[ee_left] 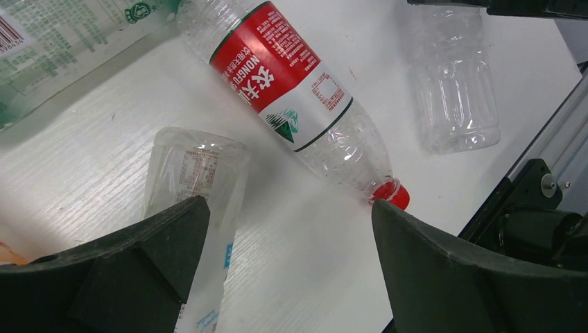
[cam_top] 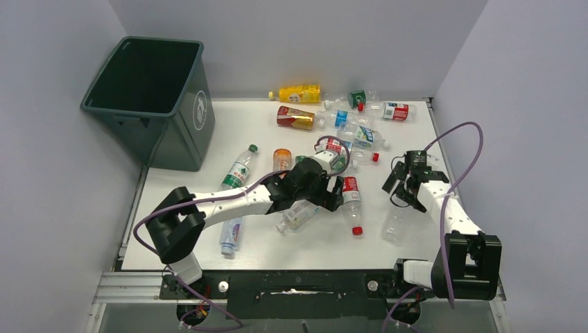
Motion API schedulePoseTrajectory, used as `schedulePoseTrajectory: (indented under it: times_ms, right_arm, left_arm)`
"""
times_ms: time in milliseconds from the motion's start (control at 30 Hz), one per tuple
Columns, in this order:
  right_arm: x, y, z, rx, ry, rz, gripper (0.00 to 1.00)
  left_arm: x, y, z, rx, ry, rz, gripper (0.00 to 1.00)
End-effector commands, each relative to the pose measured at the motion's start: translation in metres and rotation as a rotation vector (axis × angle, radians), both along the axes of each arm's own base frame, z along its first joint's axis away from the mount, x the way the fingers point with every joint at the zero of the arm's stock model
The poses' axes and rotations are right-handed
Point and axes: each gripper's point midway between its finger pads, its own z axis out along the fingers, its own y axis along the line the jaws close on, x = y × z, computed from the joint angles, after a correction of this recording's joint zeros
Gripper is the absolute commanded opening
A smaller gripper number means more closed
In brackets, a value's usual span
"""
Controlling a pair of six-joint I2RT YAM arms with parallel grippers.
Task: Put the plastic bottles in the bin
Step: Pick up the plastic bottle at the center of the board.
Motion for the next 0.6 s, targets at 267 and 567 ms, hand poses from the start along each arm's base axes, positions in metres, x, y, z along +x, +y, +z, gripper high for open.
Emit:
schedulePoseTrajectory:
  times_ms: [267,567]
  right_arm:
    - [0.008,0.006,-0.012,0.030,-0.001,0.015,1.00]
    - [0.010,0.012,-0.012,0.059,-0.044,0.059,0.85]
  left_arm:
    - [0.008,-0.016,0.063,-0.228,0.051,-0.065,0.89]
    - [-0.002,-0.009,0.067,-0.443,0.207,-0.124,0.89]
